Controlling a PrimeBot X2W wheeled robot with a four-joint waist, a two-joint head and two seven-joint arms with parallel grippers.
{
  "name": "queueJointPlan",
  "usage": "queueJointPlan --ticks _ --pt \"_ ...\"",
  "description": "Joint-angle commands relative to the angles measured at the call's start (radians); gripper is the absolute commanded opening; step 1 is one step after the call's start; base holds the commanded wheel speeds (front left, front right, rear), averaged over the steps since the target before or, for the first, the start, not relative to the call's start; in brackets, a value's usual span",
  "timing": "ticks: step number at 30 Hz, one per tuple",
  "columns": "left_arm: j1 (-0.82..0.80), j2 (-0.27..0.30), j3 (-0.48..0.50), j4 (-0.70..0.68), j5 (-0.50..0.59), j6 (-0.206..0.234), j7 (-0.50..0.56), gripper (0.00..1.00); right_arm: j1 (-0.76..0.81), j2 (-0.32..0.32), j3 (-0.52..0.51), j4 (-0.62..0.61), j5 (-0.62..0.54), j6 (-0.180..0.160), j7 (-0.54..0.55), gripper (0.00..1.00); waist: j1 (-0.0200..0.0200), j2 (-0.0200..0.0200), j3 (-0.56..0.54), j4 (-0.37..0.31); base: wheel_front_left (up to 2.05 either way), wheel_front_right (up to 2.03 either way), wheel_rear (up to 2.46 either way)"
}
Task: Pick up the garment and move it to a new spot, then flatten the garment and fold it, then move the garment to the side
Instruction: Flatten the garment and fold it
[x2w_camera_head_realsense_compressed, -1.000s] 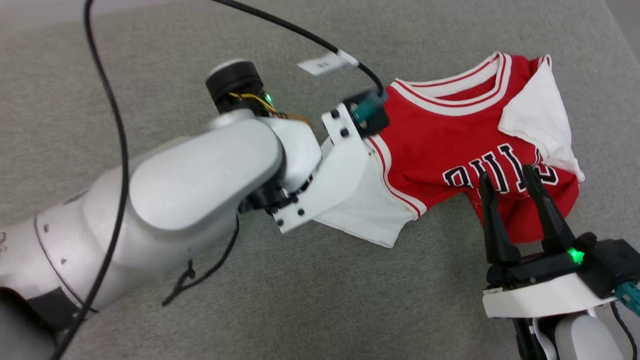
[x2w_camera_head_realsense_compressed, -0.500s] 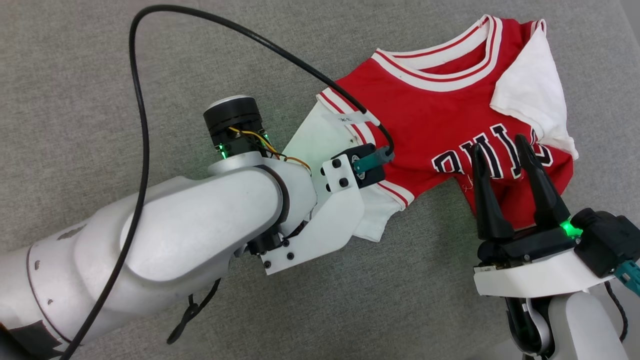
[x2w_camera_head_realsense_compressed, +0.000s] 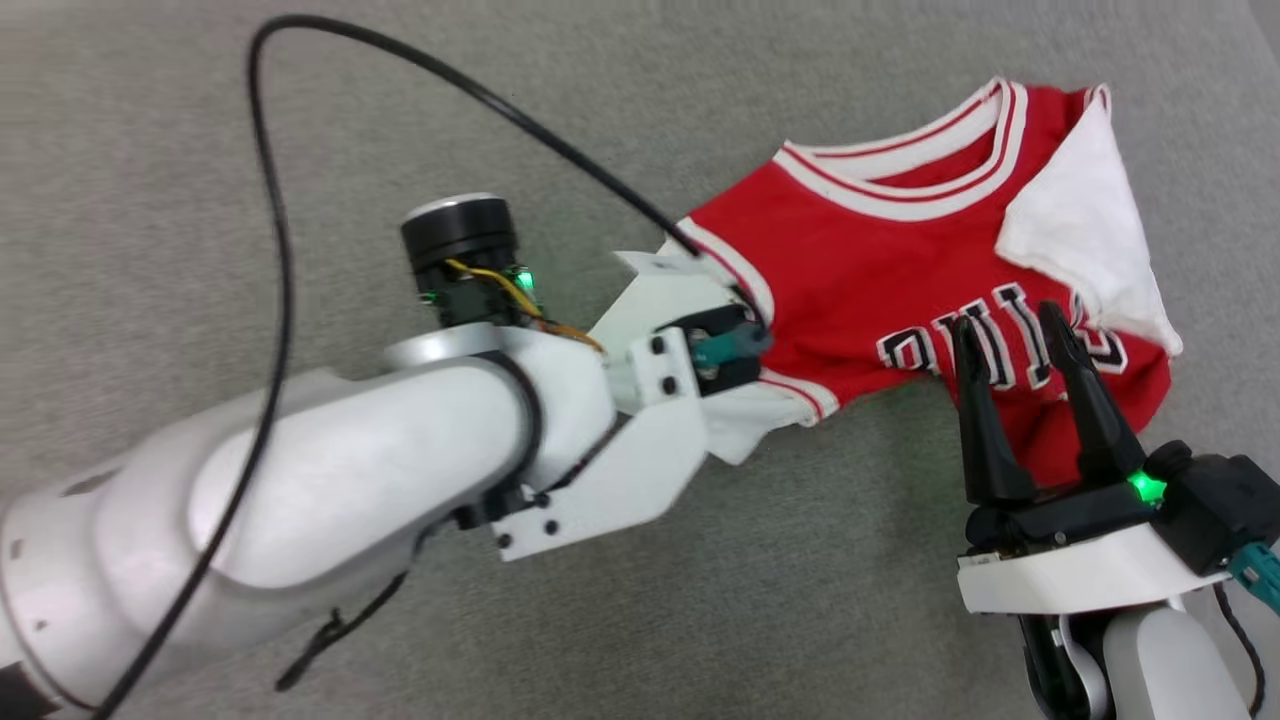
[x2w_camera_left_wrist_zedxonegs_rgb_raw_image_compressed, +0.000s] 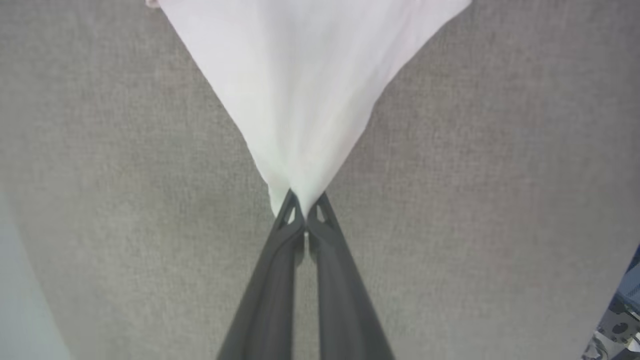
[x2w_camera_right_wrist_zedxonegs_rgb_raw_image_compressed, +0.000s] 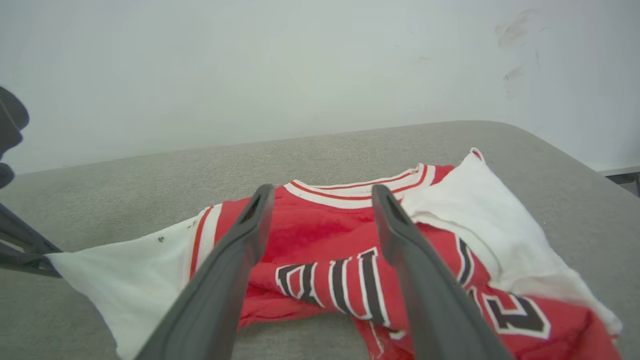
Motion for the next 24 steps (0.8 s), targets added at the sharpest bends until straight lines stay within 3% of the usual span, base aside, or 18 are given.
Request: queueJointPlan --ticks 1,8,14,21,24 --pt "0.009 0.03 0.001 -0.006 -0.007 0.001 -0.019 0.0 0.014 0.003 -0.006 0.0 -0.001 -0.001 -0.003 1.0 -0.0001 0.0 -0.051 0.049 0.0 0.0 0.0" --pt "0.103 0.228 0.0 0.021 -0.019 0.001 -0.108 0.0 0.049 -0.013 -0.016 0.004 -0.012 -0.001 -0.003 1.0 -0.0001 0.0 -0.119 0.114 0.0 0.0 0.0" --pt "0.202 0.373 0.001 0.131 -0.04 0.001 -0.212 0.0 0.073 -0.027 -0.023 0.005 -0.014 -0.001 -0.003 1.0 -0.0001 0.0 -0.141 0.138 0.0 0.0 0.0" --pt "0.298 0.484 0.001 0.226 -0.065 0.001 -0.28 0.0 0.099 -0.038 -0.045 0.009 -0.018 -0.001 -0.003 1.0 -0.0001 0.0 -0.159 0.153 0.0 0.0 0.0" --pt "0.336 0.498 0.001 0.27 -0.087 0.001 -0.316 0.0 0.113 -0.04 -0.05 0.011 -0.021 -0.001 -0.003 1.0 -0.0001 0.0 -0.165 0.161 0.0 0.0 0.0"
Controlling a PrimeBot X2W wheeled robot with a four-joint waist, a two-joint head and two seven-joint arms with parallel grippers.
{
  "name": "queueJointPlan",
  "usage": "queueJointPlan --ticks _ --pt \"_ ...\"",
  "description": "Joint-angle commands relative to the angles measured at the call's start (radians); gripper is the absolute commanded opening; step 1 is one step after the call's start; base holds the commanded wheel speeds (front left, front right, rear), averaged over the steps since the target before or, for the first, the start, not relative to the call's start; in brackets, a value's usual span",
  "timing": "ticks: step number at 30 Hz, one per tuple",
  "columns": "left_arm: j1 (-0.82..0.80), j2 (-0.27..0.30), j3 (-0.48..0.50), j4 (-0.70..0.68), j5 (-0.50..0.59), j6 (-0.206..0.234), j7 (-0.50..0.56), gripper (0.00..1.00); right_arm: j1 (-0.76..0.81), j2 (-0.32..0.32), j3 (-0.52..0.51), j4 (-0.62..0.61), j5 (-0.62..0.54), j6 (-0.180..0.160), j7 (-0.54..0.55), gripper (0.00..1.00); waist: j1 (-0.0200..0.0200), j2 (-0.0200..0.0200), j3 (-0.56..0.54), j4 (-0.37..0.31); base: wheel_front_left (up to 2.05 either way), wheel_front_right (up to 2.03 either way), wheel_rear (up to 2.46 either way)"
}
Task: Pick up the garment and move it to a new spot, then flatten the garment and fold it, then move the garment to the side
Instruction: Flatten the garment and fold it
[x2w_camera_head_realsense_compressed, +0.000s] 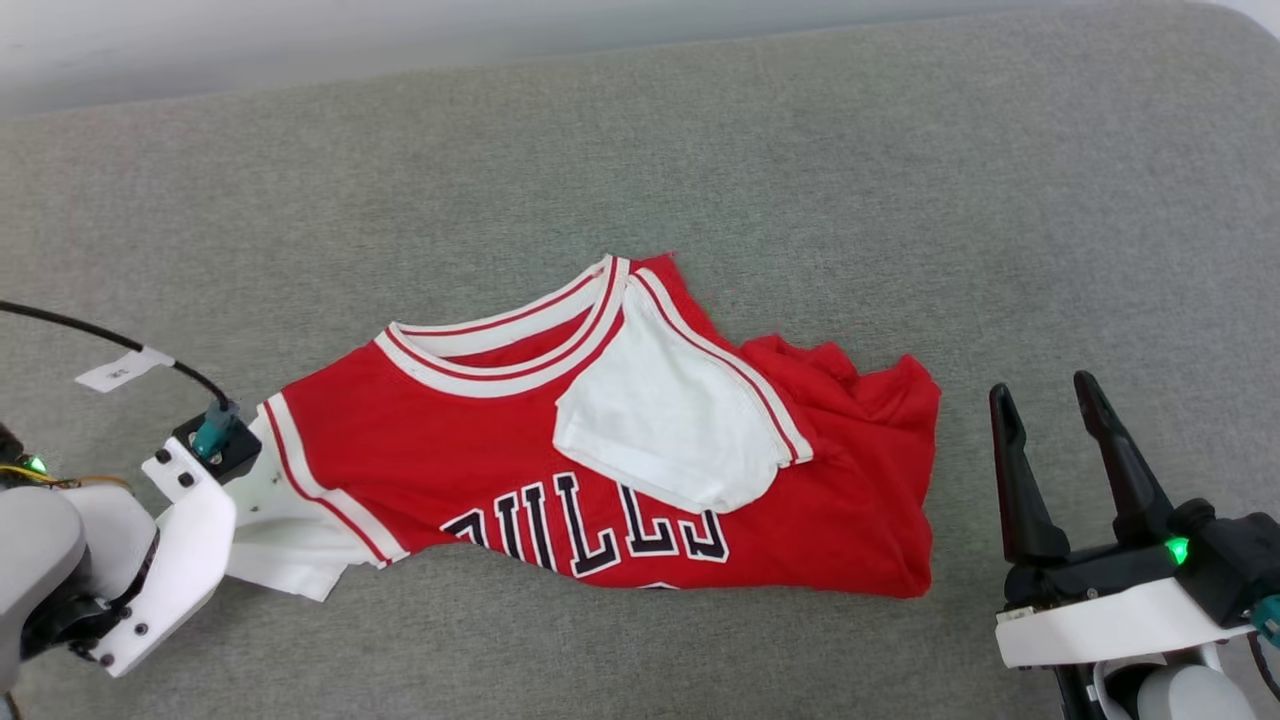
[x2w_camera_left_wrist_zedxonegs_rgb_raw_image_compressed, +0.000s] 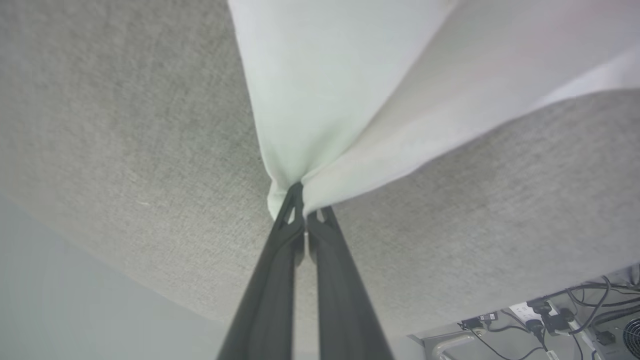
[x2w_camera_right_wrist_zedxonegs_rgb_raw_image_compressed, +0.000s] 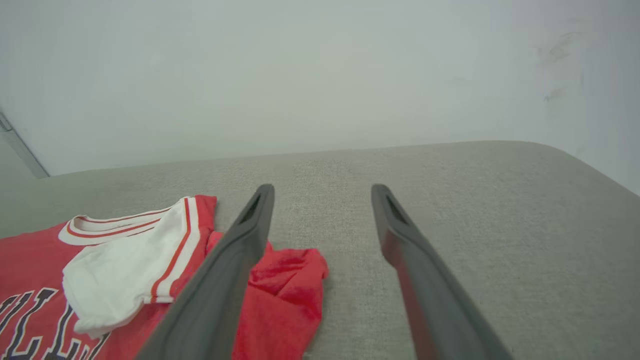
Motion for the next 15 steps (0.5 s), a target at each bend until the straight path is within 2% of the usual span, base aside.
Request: queueJointPlan --ticks 1,2,3,4,6,11,13,15 --pt "0.023 -0.012 0.001 0.018 -0.012 0.003 -0.019 0.0 0.015 -0.006 -0.001 0.007 -0.006 -0.001 -0.002 1.0 0.0 0.0 -0.006 0.008 0.0 0.0 0.0" --pt "0.033 -0.021 0.003 0.029 -0.014 0.008 -0.042 0.0 0.014 -0.007 0.0 0.009 -0.007 -0.001 -0.002 1.0 0.0 0.0 -0.009 0.012 0.0 0.0 0.0" --pt "0.041 -0.034 0.008 0.037 -0.016 0.013 -0.068 0.12 0.015 -0.007 -0.001 0.011 -0.007 -0.001 -0.002 1.0 0.0 0.0 -0.015 0.017 0.0 0.0 0.0" --pt "0.043 -0.049 0.014 0.042 -0.015 0.018 -0.102 1.0 0.015 -0.009 -0.002 0.012 -0.007 -0.001 -0.002 1.0 0.0 0.0 -0.021 0.023 0.0 0.0 0.0" --pt "0.051 -0.068 0.027 0.052 -0.018 0.032 -0.158 1.0 0.018 -0.014 -0.006 0.013 -0.007 -0.001 -0.001 1.0 0.0 0.0 -0.04 0.033 0.0 0.0 0.0" --pt "0.068 -0.077 0.075 0.013 0.0 0.079 -0.336 1.0 0.029 -0.036 -0.027 -0.008 -0.012 -0.001 0.01 1.0 0.0 0.0 -0.098 0.063 0.0 0.0 0.0" --pt "0.073 -0.064 0.102 -0.026 0.017 0.117 -0.415 1.0 0.02 -0.051 -0.039 -0.03 -0.015 -0.001 0.02 1.0 0.0 0.0 -0.112 0.076 0.0 0.0 0.0" --pt "0.083 -0.055 0.133 -0.062 0.04 0.181 -0.506 1.0 -0.005 -0.072 -0.042 -0.055 -0.018 -0.001 0.035 1.0 0.0 0.0 -0.121 0.087 0.0 0.0 0.0"
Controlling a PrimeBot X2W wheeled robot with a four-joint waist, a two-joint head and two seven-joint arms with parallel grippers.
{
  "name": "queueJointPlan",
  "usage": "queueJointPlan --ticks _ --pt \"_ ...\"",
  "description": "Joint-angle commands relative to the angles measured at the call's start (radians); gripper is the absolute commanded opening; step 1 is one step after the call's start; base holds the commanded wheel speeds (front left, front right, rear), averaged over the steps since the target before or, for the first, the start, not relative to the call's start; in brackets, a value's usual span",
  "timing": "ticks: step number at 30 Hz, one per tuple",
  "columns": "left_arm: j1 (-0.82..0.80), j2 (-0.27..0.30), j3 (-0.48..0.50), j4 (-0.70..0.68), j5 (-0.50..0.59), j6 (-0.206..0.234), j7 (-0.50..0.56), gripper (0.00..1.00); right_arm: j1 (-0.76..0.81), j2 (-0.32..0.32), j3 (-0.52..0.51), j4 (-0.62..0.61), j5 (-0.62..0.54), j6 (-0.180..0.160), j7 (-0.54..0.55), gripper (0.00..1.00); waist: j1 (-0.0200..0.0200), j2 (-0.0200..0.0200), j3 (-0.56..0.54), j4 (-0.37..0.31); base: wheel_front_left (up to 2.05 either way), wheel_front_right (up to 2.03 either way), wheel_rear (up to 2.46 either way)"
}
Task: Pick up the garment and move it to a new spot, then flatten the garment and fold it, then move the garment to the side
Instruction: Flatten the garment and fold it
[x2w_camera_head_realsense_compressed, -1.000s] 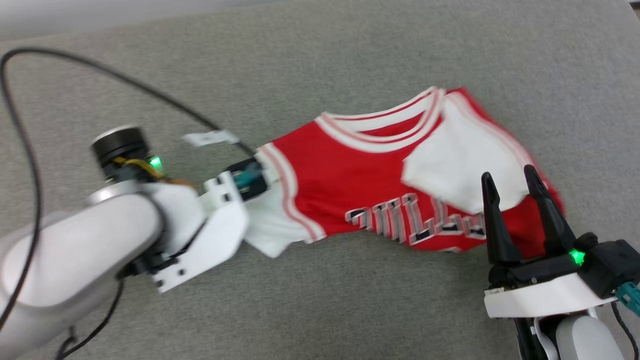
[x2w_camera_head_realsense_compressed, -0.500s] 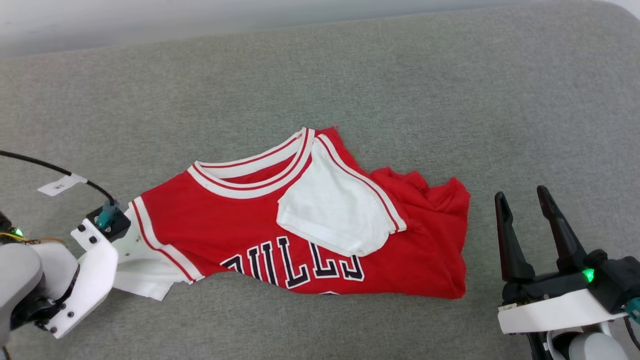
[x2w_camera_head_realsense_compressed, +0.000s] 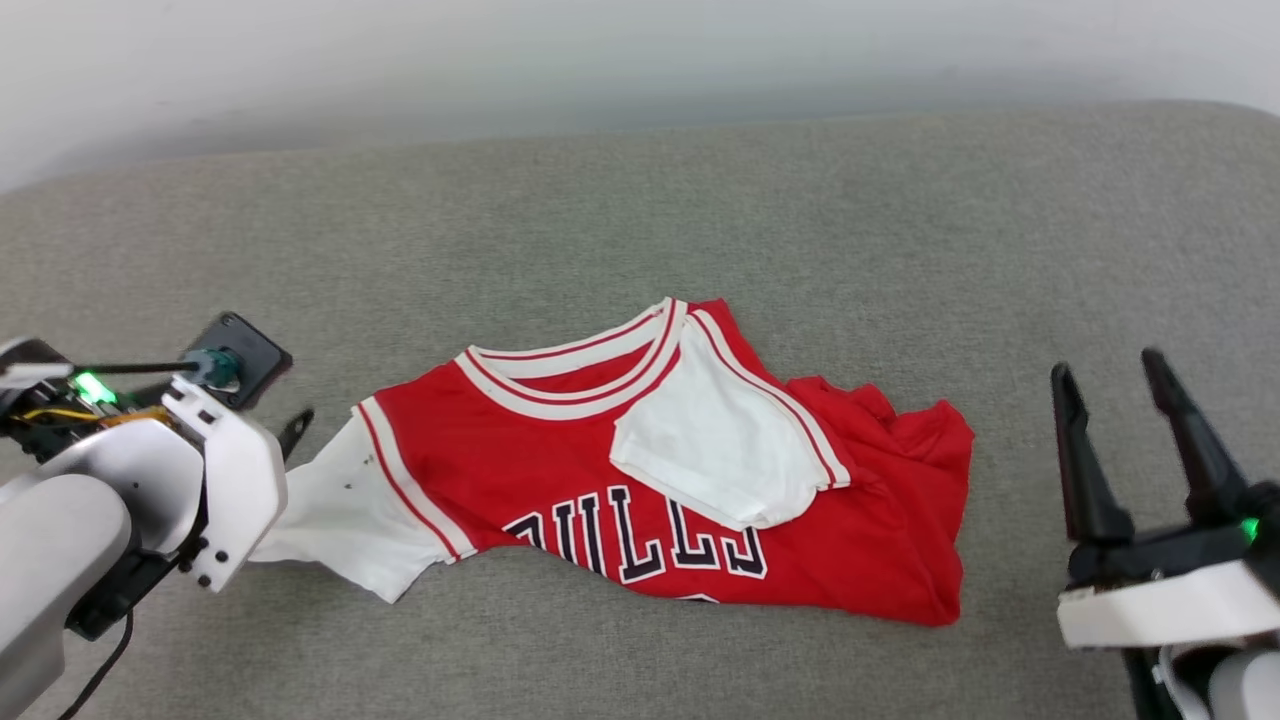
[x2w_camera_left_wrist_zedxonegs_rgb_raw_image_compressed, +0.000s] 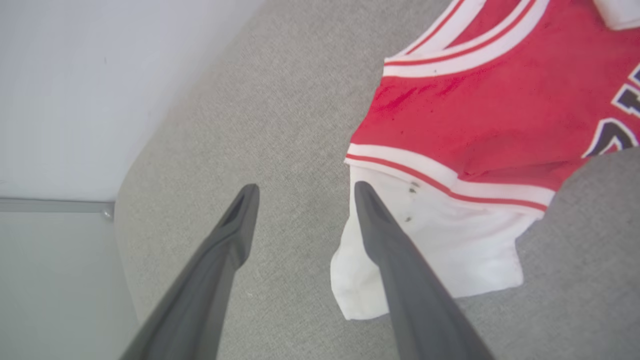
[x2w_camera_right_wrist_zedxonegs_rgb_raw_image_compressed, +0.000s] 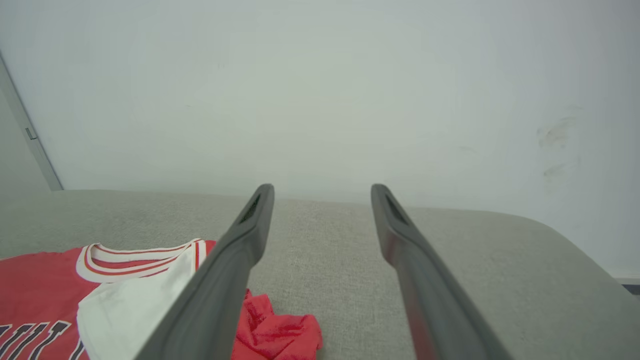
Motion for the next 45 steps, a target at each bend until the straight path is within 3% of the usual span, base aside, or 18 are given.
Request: queueJointPlan --ticks 1,6,12,17,22,23,28,33,45 --pt "0.024 0.004 0.025 -0.021 0.021 0.054 -0.072 1.0 -0.032 -0.024 0.0 -0.022 -0.006 -0.001 0.014 1.0 0.0001 0.0 -0.019 0.021 0.0 0.0 0.0" --pt "0.098 -0.024 0.094 -0.076 0.046 0.25 -0.294 1.0 -0.118 -0.113 0.027 -0.08 0.005 -0.001 0.083 1.0 0.0001 0.0 -0.035 0.043 0.0 0.0 0.0" --pt "0.218 -0.089 0.195 -0.099 0.028 0.474 -0.565 1.0 -0.273 -0.327 0.214 -0.127 0.093 -0.001 0.3 1.0 0.0001 0.0 -0.038 0.069 0.0 0.0 0.0" --pt "0.315 -0.15 0.292 -0.109 0.017 0.597 -0.671 1.0 -0.428 -0.528 0.453 -0.185 0.25 -0.001 0.536 1.0 0.0001 0.0 -0.033 0.093 0.0 0.0 0.0" --pt "0.425 -0.241 0.451 -0.158 0.101 0.666 -0.679 1.0 -0.605 -0.671 0.72 -0.236 0.422 -0.001 0.766 1.0 0.0001 0.0 -0.013 0.115 0.0 0.0 0.0" --pt "0.483 -0.282 0.513 -0.181 0.15 0.678 -0.678 1.0 -0.679 -0.694 0.816 -0.239 0.472 -0.001 0.84 1.0 0.0001 0.0 -0.003 0.123 0.0 0.0 0.0" --pt "0.601 -0.388 0.638 -0.223 0.254 0.657 -0.678 1.0 -0.843 -0.692 1.051 -0.191 0.57 -0.001 0.976 1.0 0.0001 0.0 0.035 0.142 0.0 0.0 0.0" --pt "0.647 -0.486 0.714 -0.219 0.34 0.591 -0.678 1.0 -0.964 -0.651 1.227 -0.093 0.619 -0.001 1.016 1.0 0.0001 0.0 0.077 0.173 0.0 0.0 0.0" --pt "0.66 -0.658 0.834 -0.159 0.469 0.43 -0.678 1.0 -0.936 -0.62 1.277 -0.019 0.594 -0.001 1.076 1.0 0.0001 0.0 0.149 0.227 0.0 0.0 0.0"
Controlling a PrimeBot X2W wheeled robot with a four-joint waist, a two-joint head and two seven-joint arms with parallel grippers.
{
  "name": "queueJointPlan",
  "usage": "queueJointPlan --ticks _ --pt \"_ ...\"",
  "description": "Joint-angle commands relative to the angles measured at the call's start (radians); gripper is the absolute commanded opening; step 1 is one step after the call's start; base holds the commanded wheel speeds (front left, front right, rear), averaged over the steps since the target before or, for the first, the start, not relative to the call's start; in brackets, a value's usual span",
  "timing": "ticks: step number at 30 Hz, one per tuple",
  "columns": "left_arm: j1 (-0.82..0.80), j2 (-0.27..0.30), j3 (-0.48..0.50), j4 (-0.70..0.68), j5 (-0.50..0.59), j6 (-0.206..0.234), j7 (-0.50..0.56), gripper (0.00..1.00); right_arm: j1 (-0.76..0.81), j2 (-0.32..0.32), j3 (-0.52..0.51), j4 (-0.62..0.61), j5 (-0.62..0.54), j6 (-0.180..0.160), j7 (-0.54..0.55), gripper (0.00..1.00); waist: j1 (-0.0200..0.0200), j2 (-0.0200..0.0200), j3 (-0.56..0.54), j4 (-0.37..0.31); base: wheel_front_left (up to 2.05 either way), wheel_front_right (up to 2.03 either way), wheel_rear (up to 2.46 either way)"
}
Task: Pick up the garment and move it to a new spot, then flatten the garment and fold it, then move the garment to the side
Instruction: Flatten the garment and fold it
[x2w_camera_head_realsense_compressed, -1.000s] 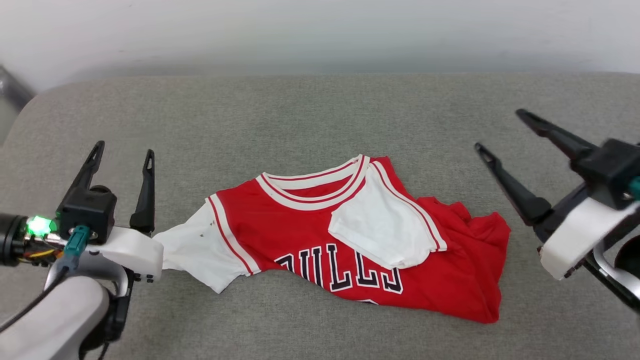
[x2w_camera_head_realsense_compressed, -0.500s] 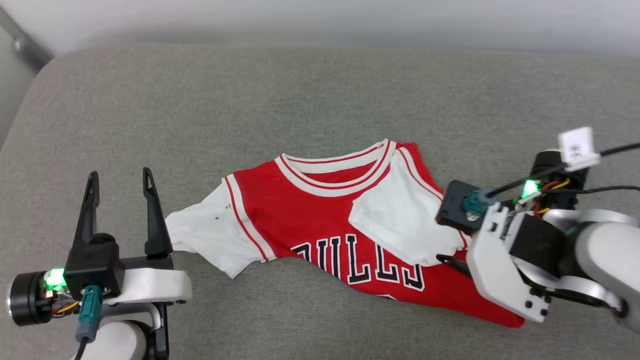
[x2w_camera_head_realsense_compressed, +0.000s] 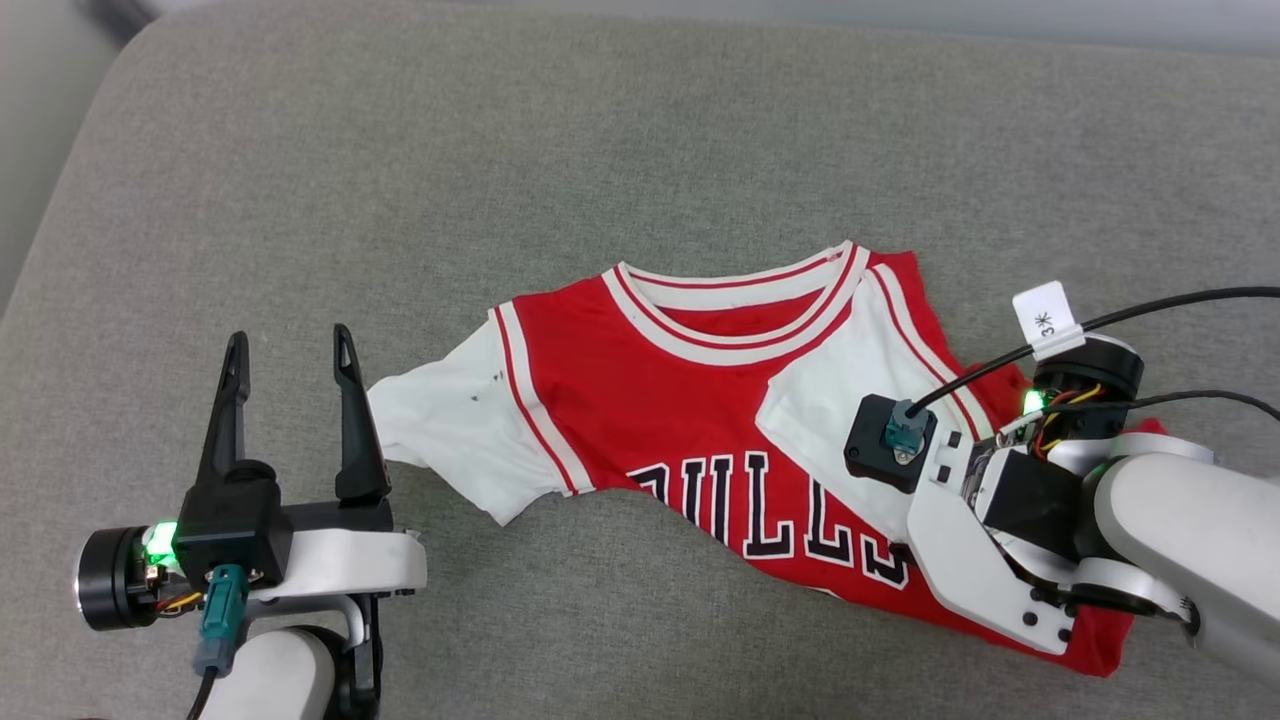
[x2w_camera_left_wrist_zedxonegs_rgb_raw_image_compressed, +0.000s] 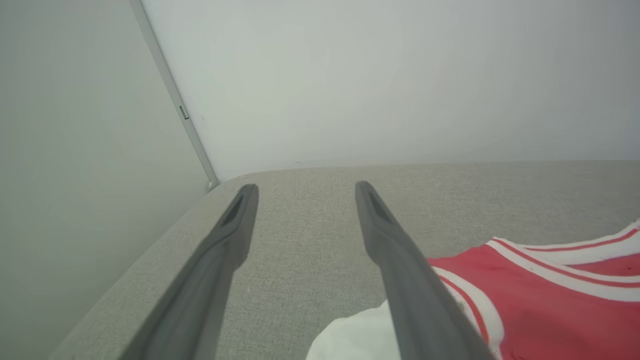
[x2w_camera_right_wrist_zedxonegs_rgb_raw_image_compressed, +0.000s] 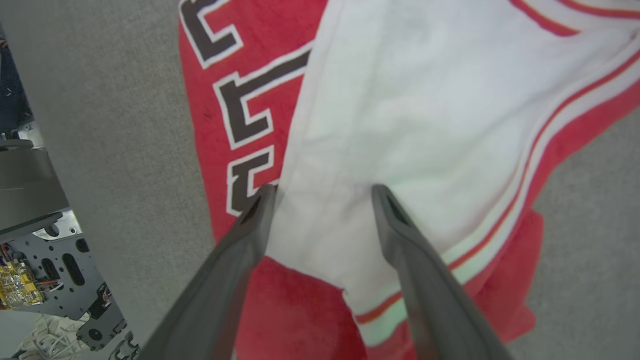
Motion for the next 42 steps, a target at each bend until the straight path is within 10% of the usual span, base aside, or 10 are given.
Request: queueJointPlan --ticks 1,2,4,23,42 --pt "0.008 -0.023 0.023 0.006 0.02 -0.019 -0.002 1.0 0.004 0.001 -0.001 0.007 -0.01 -0.001 -0.001 1.0 0.0 0.0 0.017 0.005 0.0 0.0 0.0" --pt "0.008 -0.034 0.032 0.009 0.028 -0.029 -0.002 1.0 0.002 0.003 -0.001 0.01 -0.012 -0.001 -0.004 0.5 0.0 0.0 0.021 0.004 0.0 0.0 0.0" --pt "0.006 -0.053 0.049 0.017 0.045 -0.048 -0.002 1.0 -0.007 0.008 -0.001 0.016 -0.016 -0.001 -0.024 0.0 0.0 0.0 0.028 0.003 0.0 0.0 0.0" --pt "0.093 -0.171 0.174 0.051 0.139 -0.159 -0.002 1.0 0.059 -0.131 -0.219 0.127 0.167 -0.001 -0.543 0.0 0.0 0.0 -0.048 -0.061 0.0 0.0 0.0" --pt "0.128 -0.248 0.24 0.086 0.2 -0.244 -0.002 1.0 0.495 -0.064 -0.695 0.804 0.228 -0.001 -0.746 0.0 0.0 0.0 -0.055 -0.092 0.0 0.0 0.0"
